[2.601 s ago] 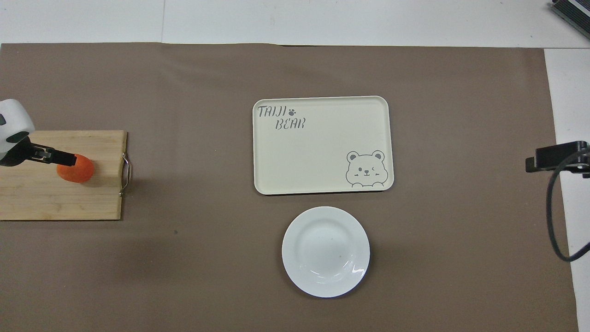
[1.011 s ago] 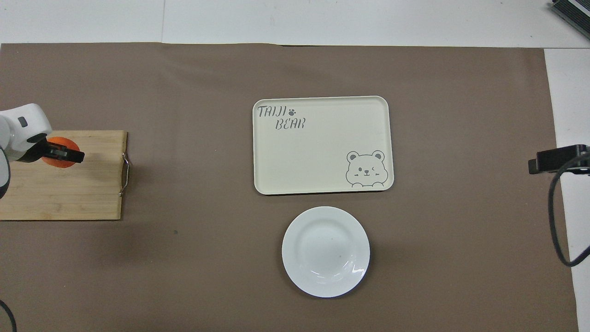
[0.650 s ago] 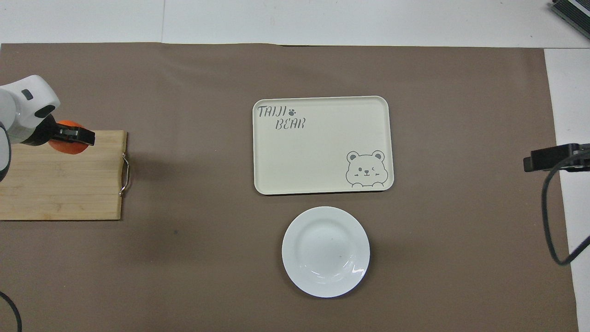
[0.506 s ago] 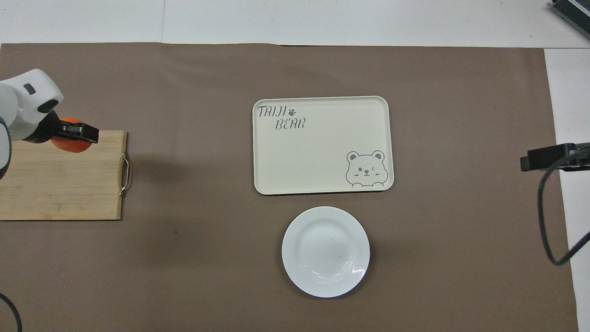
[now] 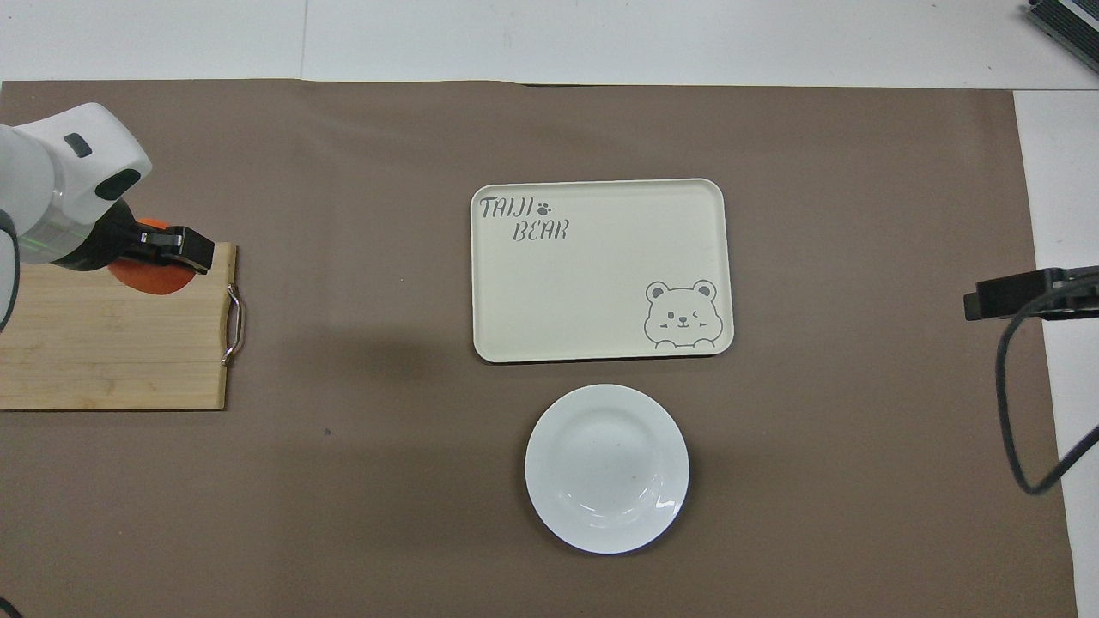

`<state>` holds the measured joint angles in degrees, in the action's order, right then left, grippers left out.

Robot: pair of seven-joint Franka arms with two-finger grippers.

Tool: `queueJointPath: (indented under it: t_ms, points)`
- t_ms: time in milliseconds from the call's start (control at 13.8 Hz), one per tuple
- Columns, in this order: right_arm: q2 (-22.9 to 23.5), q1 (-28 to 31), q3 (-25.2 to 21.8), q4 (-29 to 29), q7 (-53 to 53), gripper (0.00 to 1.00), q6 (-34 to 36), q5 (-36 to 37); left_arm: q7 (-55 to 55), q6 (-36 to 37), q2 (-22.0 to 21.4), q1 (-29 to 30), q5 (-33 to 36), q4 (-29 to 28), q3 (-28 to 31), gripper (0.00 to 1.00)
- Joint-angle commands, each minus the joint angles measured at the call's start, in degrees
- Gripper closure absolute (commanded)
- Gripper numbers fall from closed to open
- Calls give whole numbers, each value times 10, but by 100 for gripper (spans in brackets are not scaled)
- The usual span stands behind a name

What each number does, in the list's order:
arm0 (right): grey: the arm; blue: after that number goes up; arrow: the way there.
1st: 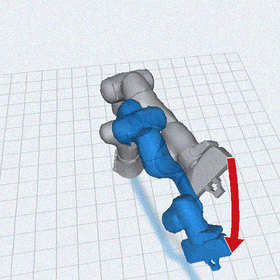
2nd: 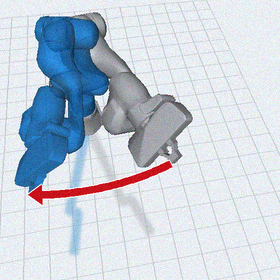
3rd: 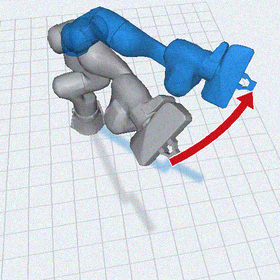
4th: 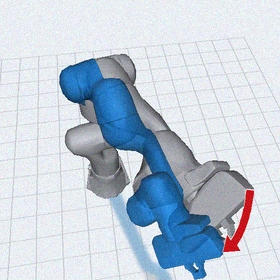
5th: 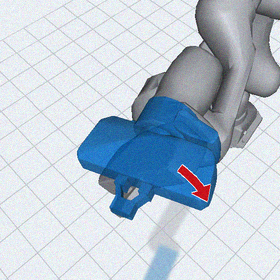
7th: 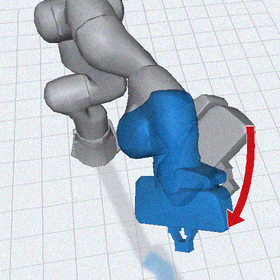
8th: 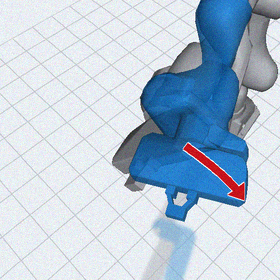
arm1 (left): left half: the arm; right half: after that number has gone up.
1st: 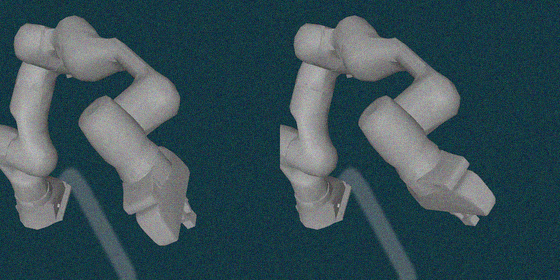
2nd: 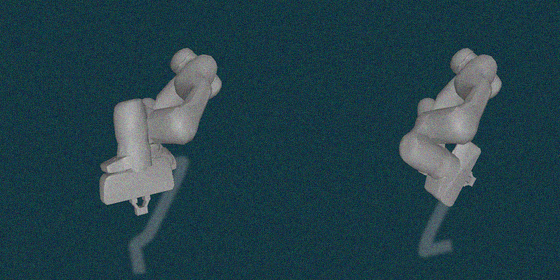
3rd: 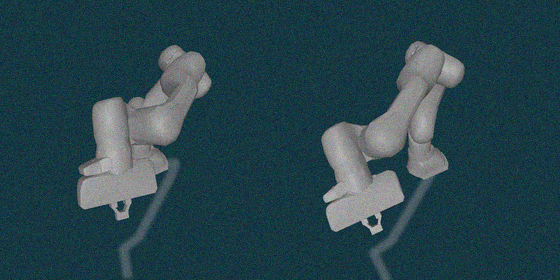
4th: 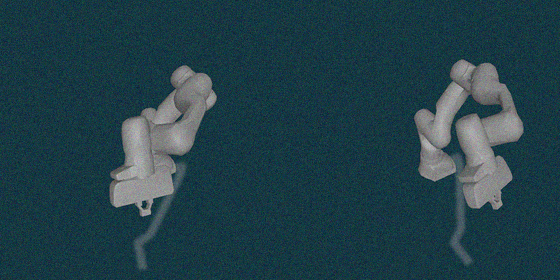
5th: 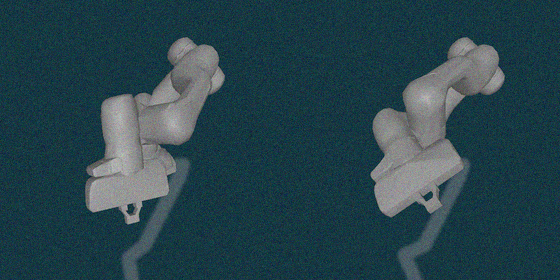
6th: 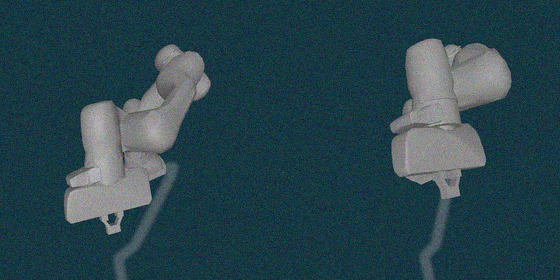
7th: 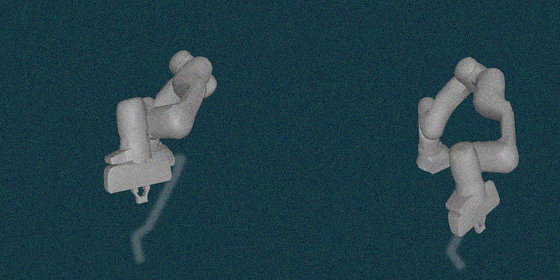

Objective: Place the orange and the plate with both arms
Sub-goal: 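Lift the orange with the left gripper and carry it toward the plate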

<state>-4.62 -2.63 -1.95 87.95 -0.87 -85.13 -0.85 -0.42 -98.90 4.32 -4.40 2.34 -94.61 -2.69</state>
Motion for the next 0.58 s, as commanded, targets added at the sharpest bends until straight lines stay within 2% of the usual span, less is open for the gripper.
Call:
queueJointPath:
  t_ms: [0, 361, 506]
  points:
    - [-7, 4, 5, 13, 6, 0, -10, -5, 6, 39, -24, -10, 8, 12, 2, 100]
    - [-9, 4, 13, 17, 5, 0, -9, -6, 47, 42, -43, -11, 2, -11, -42, 100]
    - [-8, 4, 13, 17, 5, 0, -16, -6, 75, 39, -51, -21, -26, -24, -51, 100]
